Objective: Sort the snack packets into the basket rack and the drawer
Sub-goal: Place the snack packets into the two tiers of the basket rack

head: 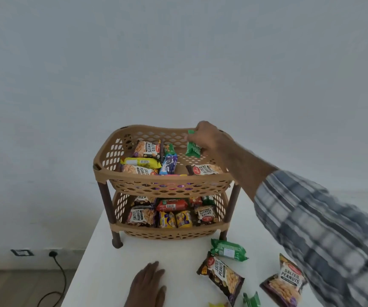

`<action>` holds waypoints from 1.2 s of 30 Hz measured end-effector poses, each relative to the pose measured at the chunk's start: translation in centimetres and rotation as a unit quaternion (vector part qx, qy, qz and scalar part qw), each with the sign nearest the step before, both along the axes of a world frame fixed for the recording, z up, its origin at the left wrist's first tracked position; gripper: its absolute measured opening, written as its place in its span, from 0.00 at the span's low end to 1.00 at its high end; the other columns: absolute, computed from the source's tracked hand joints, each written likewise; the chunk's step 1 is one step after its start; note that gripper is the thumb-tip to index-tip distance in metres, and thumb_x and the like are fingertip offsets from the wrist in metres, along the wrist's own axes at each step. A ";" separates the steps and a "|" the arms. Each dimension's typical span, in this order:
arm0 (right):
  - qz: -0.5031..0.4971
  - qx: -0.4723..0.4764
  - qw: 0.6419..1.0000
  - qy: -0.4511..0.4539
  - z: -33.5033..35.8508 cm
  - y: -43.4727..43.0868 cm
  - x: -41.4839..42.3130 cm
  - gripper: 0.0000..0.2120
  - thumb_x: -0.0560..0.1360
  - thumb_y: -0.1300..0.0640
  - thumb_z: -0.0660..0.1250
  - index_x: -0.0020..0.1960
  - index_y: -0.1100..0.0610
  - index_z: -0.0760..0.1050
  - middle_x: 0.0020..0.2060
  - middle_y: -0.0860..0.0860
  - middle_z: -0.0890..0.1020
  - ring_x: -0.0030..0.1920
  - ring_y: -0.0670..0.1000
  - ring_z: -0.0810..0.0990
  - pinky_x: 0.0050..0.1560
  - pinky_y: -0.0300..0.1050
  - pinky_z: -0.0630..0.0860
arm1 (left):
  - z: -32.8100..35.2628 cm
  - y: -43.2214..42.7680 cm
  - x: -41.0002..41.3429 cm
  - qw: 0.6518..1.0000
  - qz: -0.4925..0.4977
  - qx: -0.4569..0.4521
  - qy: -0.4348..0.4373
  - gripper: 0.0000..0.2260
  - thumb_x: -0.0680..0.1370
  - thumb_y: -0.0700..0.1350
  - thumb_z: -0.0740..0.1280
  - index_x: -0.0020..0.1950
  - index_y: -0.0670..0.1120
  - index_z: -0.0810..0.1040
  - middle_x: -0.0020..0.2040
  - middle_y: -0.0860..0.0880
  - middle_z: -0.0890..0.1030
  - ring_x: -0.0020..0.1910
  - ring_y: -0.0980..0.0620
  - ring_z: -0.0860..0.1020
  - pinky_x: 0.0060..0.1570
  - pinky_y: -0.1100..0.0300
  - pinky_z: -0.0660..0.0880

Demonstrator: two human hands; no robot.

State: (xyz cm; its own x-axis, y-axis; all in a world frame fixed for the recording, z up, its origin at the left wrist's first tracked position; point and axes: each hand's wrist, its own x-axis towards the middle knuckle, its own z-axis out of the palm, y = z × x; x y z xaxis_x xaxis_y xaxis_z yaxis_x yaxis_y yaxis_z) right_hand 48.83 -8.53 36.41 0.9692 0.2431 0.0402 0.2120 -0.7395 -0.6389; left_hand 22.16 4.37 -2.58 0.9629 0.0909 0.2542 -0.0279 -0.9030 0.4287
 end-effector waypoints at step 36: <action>0.199 -0.242 0.950 0.001 -4.6 8.7 3.4 0.03 0.76 0.62 0.72 0.47 0.63 0.81 0.39 0.56 0.84 0.36 0.52 0.84 0.38 0.43 0.83 | 0.5 -0.4 -0.6 0.996 -0.018 0.041 0.074 0.18 0.74 0.55 0.63 0.60 0.51 0.81 0.67 0.48 0.79 0.64 0.47 0.79 0.65 0.54 0.65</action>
State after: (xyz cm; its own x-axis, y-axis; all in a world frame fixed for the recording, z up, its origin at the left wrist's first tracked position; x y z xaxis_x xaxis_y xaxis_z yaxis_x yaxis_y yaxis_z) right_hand 52.26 0.19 31.83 0.7967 0.5799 -0.1703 0.5355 -0.8080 -0.2457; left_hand 21.57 4.02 -2.07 0.9927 0.0412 0.1136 -0.0019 -0.9347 0.3554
